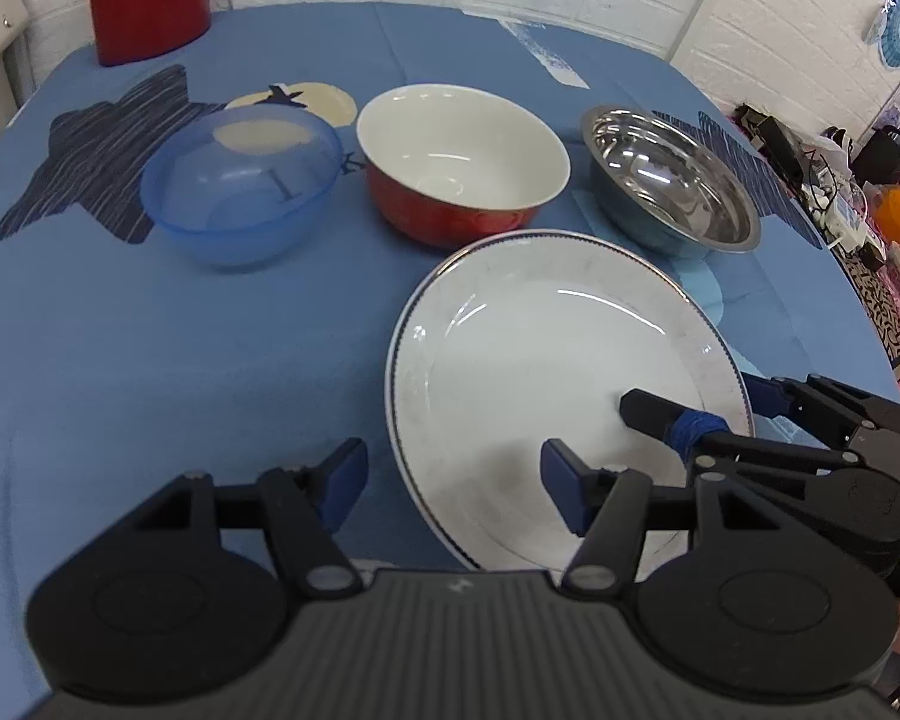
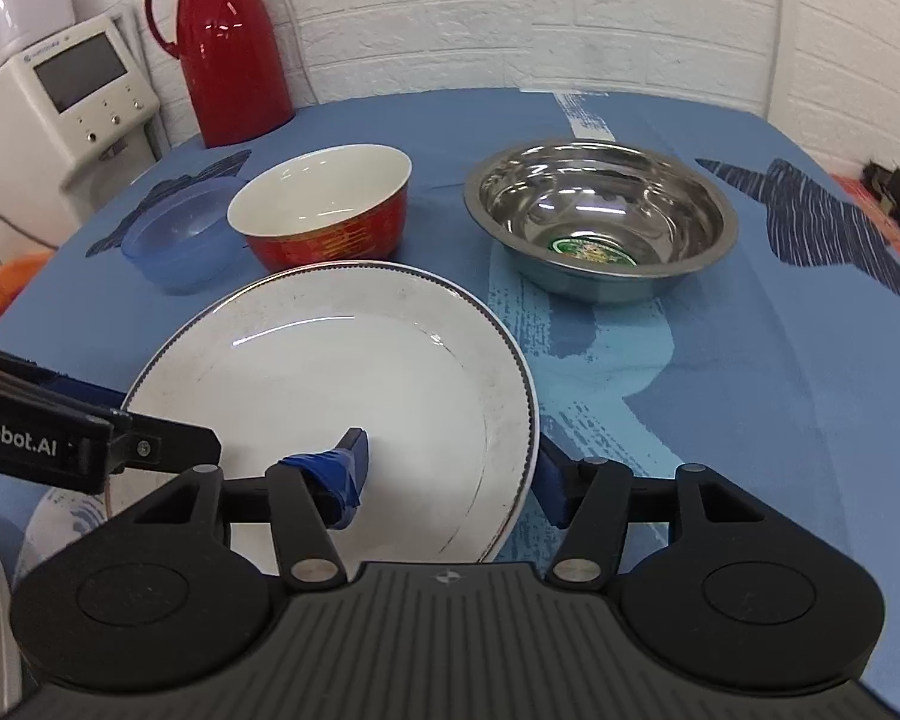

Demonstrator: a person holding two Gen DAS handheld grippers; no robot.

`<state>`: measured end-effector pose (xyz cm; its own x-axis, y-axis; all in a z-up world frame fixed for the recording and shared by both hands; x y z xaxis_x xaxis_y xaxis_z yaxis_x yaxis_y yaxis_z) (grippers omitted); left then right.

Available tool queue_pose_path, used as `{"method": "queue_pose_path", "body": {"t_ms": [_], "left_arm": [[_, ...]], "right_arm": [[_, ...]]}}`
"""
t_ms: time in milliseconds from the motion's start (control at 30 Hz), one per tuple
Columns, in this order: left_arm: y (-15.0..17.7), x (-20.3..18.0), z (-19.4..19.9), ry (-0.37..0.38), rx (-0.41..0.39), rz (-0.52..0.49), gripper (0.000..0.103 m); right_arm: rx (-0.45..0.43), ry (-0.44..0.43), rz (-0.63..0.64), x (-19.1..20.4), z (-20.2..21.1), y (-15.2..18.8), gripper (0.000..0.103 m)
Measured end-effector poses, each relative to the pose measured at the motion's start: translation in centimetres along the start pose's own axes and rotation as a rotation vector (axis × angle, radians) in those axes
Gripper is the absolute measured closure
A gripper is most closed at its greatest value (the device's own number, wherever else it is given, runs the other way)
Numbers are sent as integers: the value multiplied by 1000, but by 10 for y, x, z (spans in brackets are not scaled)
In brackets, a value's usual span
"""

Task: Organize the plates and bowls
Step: 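Close the left tool on the white deep plate's rim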

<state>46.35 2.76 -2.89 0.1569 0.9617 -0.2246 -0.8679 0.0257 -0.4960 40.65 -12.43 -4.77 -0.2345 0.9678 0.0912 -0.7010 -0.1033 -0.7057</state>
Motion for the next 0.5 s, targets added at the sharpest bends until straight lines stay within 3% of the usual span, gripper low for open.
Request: {"method": "queue_pose_path", "body": {"t_ms": [500], "left_arm": [[2,-1,-6,-15,-14,-5,40]], "right_arm": [[-9,1,-2,1,-3,-2,55]]}}
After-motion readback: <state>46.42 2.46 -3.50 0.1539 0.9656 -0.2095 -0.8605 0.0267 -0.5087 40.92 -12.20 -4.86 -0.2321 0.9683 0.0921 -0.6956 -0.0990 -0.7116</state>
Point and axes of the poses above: each gripper's, at about its wrist camera, not at the fingertips, and z roughly against the way its jaws point, x to its left, y to its underside, the point moved 2 cm from there along -z, roughly the way its jaws point, and after that the axes turned 1 degree about z, right-handed, at the moved point
